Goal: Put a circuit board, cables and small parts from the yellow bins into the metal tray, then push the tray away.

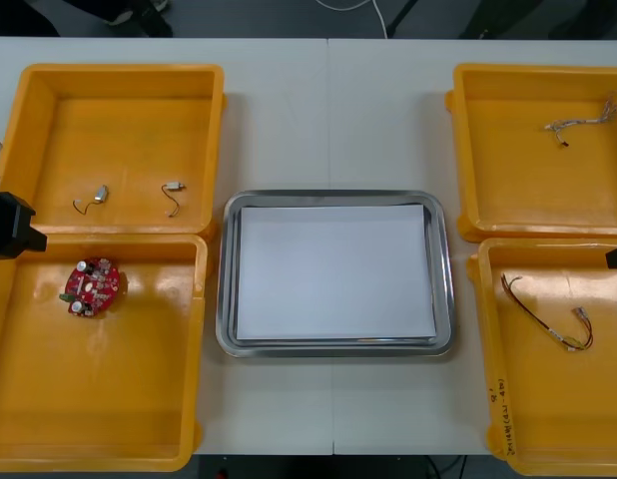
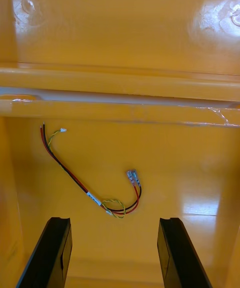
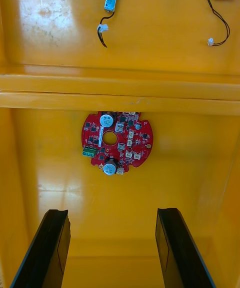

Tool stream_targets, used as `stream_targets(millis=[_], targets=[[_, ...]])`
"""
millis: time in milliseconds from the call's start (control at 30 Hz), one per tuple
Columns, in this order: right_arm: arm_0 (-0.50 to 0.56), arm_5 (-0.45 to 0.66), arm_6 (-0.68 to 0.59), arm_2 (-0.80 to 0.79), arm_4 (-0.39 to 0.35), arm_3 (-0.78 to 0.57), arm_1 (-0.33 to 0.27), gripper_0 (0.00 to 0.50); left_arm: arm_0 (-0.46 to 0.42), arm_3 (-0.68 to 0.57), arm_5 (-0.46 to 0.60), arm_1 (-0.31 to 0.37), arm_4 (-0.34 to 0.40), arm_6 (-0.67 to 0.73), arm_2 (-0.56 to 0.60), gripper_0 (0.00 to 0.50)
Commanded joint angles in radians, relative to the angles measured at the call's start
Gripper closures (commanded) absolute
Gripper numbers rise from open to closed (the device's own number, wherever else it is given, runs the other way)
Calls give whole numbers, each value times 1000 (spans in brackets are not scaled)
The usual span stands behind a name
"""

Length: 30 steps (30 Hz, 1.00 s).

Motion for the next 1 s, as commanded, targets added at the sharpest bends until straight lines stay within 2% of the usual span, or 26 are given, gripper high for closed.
stream_targets(millis=[33,1000], targets=[[11,5,7,-20,-9,-2,-39,0,13,-27,6,-10,-8,-71,-6,0],[11,5,7,-20,-9,-2,-39,0,13,-27,6,-10,-8,-71,-6,0]])
